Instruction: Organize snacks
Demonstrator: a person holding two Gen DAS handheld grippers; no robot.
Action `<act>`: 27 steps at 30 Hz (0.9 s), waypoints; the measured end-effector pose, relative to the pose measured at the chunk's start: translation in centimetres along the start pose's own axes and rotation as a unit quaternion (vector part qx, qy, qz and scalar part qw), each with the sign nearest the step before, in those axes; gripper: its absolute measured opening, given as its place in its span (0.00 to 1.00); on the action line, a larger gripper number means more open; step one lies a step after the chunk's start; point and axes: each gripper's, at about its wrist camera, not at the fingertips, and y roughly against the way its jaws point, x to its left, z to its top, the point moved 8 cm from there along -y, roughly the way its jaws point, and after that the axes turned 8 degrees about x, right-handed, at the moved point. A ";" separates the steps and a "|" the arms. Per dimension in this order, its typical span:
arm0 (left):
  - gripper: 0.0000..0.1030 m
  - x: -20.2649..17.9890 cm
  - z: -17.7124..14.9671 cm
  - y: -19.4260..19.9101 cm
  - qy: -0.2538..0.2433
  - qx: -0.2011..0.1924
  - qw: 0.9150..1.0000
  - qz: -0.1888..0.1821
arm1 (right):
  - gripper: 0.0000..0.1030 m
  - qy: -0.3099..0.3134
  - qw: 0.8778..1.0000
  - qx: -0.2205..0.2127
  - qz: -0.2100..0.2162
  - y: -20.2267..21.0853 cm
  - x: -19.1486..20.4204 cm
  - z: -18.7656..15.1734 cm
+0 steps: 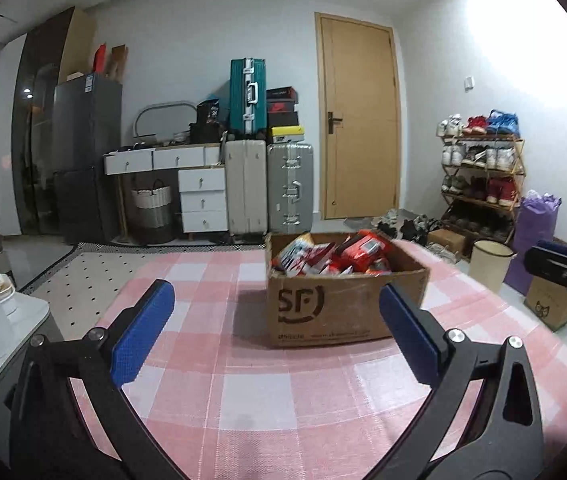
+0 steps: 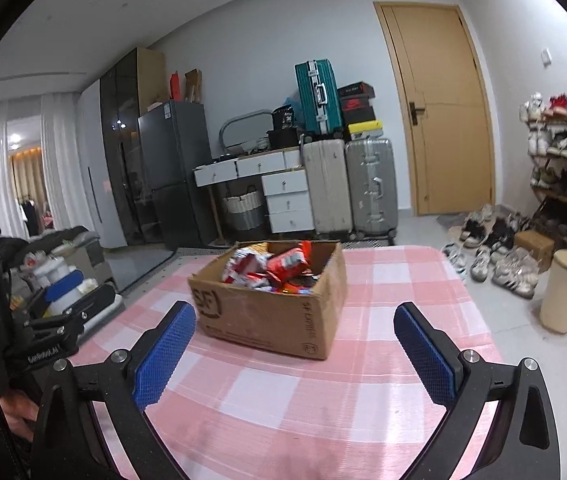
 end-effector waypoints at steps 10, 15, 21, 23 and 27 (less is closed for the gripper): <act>0.99 0.4 -3.2 -5.2 0.000 0.034 0.999 0.004 | 0.98 0.006 1.000 -0.002 -0.026 -2.8 -2.1 -3.6; 0.99 0.7 -3.8 -6.2 0.007 0.026 1.000 0.008 | 0.98 0.020 0.999 -0.014 -0.044 -3.3 -2.3 -4.2; 0.99 1.3 -4.0 -6.6 0.018 0.028 0.999 0.009 | 0.98 0.038 0.997 -0.021 -0.057 -3.6 -2.3 -4.6; 0.99 0.7 -4.0 -6.8 0.005 0.027 1.000 0.009 | 0.98 0.037 0.998 -0.013 -0.059 -4.0 -2.4 -4.6; 0.99 0.9 -3.9 -6.6 0.010 0.028 0.999 0.012 | 0.98 0.044 0.997 -0.013 -0.058 -4.4 -2.2 -4.4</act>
